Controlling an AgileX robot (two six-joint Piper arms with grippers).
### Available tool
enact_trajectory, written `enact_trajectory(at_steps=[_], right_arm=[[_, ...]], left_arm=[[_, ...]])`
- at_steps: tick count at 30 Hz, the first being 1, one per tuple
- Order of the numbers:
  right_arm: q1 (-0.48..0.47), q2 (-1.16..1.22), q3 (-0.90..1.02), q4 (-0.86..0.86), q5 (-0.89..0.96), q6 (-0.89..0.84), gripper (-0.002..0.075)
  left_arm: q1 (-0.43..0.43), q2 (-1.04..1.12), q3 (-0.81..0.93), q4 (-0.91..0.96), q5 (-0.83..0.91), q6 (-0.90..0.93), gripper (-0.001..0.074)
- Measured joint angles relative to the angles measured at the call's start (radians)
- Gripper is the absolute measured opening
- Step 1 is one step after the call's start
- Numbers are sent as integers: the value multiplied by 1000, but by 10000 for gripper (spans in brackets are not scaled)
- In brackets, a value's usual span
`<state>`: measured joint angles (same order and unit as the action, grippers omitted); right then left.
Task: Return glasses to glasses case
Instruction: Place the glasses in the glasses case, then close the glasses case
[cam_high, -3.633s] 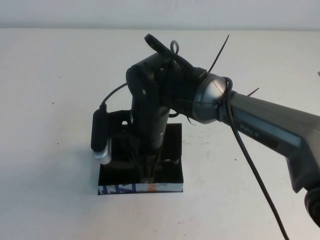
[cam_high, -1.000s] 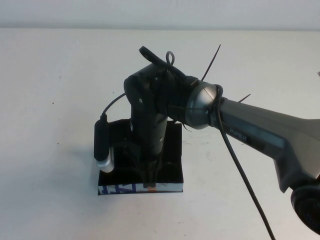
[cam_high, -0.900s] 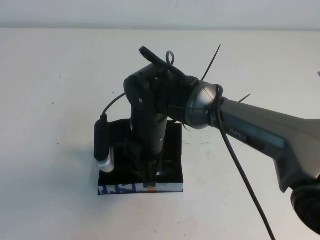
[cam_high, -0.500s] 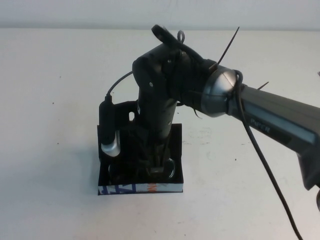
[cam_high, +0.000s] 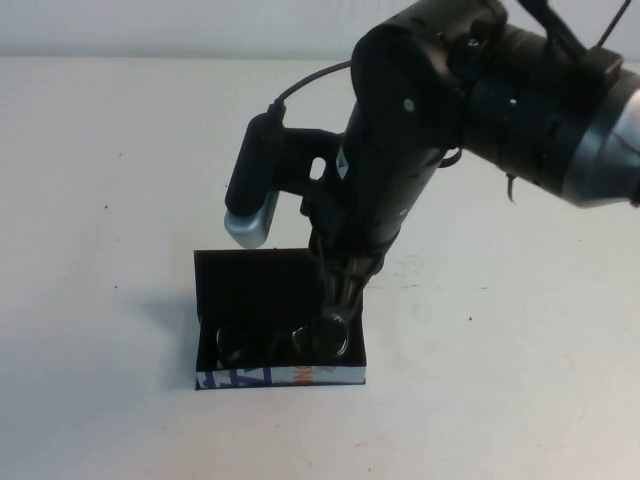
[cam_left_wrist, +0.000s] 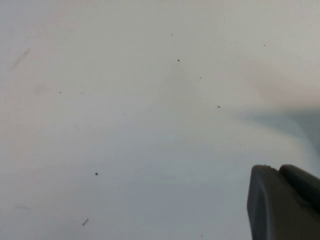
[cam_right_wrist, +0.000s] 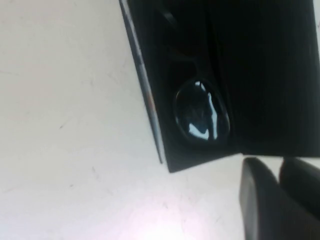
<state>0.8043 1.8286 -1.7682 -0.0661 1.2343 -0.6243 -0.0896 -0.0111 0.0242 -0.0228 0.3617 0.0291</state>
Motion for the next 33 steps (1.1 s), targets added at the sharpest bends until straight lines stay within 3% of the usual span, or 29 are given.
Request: enact_trajectory(at_steps=[5, 19, 29, 33], right_arm=[[-33, -22, 15, 8, 4, 66, -1], [-46, -22, 19, 84, -5, 36, -11], [-54, -22, 19, 84, -61, 166, -11], [-54, -22, 19, 83, -113, 237, -11]], left_arm=[[0, 0, 0, 0, 0, 0, -5], [0, 0, 0, 0, -2, 0, -5], [0, 0, 2, -192, -324, -246, -5], [0, 3, -15, -211, -304, -285, -5]])
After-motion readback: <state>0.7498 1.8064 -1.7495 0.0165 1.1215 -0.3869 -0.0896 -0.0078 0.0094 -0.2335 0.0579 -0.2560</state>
